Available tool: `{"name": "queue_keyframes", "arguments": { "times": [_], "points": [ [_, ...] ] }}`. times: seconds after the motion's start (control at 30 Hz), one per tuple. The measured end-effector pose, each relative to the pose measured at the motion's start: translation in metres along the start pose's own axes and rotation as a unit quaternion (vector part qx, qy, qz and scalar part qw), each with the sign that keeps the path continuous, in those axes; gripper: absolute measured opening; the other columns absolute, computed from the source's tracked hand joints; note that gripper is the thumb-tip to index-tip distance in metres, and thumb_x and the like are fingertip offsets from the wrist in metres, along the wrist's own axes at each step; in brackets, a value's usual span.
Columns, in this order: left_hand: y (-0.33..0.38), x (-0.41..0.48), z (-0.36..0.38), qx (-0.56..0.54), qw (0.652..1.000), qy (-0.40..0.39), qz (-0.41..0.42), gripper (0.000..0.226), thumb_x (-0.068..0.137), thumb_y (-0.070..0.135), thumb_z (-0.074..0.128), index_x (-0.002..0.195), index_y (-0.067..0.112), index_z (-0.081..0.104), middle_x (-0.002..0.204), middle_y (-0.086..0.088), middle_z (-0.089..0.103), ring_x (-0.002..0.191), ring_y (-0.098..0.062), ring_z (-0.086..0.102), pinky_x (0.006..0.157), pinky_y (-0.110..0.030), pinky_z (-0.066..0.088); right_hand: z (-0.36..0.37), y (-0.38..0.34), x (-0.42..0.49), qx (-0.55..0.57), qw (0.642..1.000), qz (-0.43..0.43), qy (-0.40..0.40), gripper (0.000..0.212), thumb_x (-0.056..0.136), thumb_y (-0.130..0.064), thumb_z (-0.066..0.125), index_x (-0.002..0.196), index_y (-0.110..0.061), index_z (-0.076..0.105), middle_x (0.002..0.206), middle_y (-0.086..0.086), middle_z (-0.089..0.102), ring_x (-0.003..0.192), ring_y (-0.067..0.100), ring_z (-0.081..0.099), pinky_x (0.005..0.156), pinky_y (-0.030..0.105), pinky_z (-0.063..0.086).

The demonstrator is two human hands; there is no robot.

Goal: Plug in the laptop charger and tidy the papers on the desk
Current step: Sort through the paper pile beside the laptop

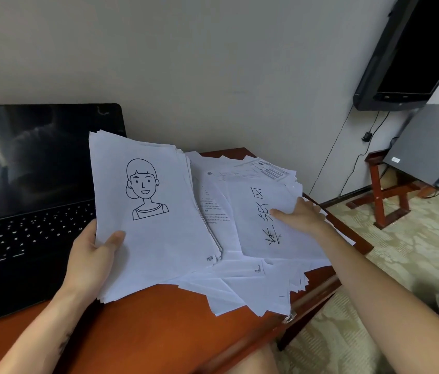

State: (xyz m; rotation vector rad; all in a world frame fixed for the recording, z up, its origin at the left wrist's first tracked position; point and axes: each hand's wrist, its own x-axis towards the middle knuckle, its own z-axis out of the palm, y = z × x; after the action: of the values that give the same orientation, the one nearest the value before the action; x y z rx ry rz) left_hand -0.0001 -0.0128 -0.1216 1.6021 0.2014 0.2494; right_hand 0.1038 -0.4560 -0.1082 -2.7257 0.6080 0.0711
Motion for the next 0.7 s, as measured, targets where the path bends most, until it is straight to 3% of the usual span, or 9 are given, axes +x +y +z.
{"name": "queue_keyframes", "arguments": {
  "times": [0.13, 0.23, 0.33, 0.4, 0.47, 0.7],
  "points": [
    [0.0, -0.001, 0.0, 0.002, 1.0, 0.001, -0.002, 0.026, 0.103, 0.011, 0.061, 0.114, 0.033, 0.07, 0.108, 0.008, 0.078, 0.101, -0.019, 0.074, 0.088, -0.041, 0.056, -0.012, 0.007, 0.015, 0.025, 0.998, 0.017, -0.048, 0.146, 0.036, -0.096, 0.067, 0.155, -0.02, 0.03, 0.157, 0.007, 0.035, 0.146, 0.034, 0.03, 0.116, 0.051, 0.032],
    [0.002, -0.002, 0.0, -0.002, 1.0, 0.0, -0.004, 0.027, 0.103, 0.011, 0.061, 0.113, 0.035, 0.07, 0.107, 0.009, 0.079, 0.101, -0.019, 0.074, 0.089, -0.043, 0.056, 0.006, 0.037, 0.054, 0.118, 0.992, 0.004, -0.051, 0.135, 0.026, -0.091, 0.079, 0.141, -0.027, 0.05, 0.139, -0.004, 0.057, 0.131, 0.024, 0.052, 0.107, 0.047, 0.046],
    [0.003, -0.003, 0.0, -0.003, 1.0, -0.001, -0.006, 0.027, 0.103, 0.01, 0.061, 0.115, 0.033, 0.07, 0.108, 0.007, 0.079, 0.1, -0.019, 0.075, 0.086, -0.04, 0.056, -0.001, 0.028, 0.028, 0.247, 0.969, -0.022, 0.012, 0.085, 0.055, -0.046, 0.097, 0.125, -0.014, 0.059, 0.119, -0.001, 0.067, 0.108, 0.021, 0.065, 0.093, 0.036, 0.054],
    [0.003, -0.004, 0.0, -0.002, 1.0, 0.001, -0.005, 0.027, 0.103, 0.01, 0.061, 0.113, 0.034, 0.07, 0.108, 0.007, 0.078, 0.1, -0.02, 0.074, 0.086, -0.04, 0.056, -0.01, 0.02, 0.008, 0.284, 0.957, -0.023, 0.048, 0.052, 0.076, -0.019, 0.087, 0.12, -0.007, 0.061, 0.113, 0.006, 0.069, 0.099, 0.024, 0.066, 0.085, 0.034, 0.054],
    [0.004, -0.004, 0.0, -0.001, 1.0, 0.001, -0.004, 0.027, 0.103, 0.011, 0.061, 0.113, 0.034, 0.069, 0.108, 0.008, 0.078, 0.1, -0.019, 0.074, 0.086, -0.041, 0.056, -0.014, 0.021, 0.001, 0.311, 0.949, -0.035, 0.044, 0.032, 0.088, -0.01, 0.077, 0.117, -0.005, 0.066, 0.11, 0.008, 0.071, 0.093, 0.024, 0.066, 0.076, 0.029, 0.053],
    [0.004, -0.006, 0.002, -0.018, 1.0, 0.0, -0.014, 0.026, 0.103, 0.009, 0.062, 0.117, 0.031, 0.069, 0.103, 0.011, 0.079, 0.097, -0.016, 0.075, 0.081, -0.035, 0.055, -0.021, 0.029, -0.02, 0.371, 0.922, -0.07, 0.082, 0.028, 0.095, -0.011, 0.068, 0.123, -0.009, 0.067, 0.111, 0.002, 0.07, 0.098, 0.02, 0.066, 0.076, 0.024, 0.049]
  ]
}}
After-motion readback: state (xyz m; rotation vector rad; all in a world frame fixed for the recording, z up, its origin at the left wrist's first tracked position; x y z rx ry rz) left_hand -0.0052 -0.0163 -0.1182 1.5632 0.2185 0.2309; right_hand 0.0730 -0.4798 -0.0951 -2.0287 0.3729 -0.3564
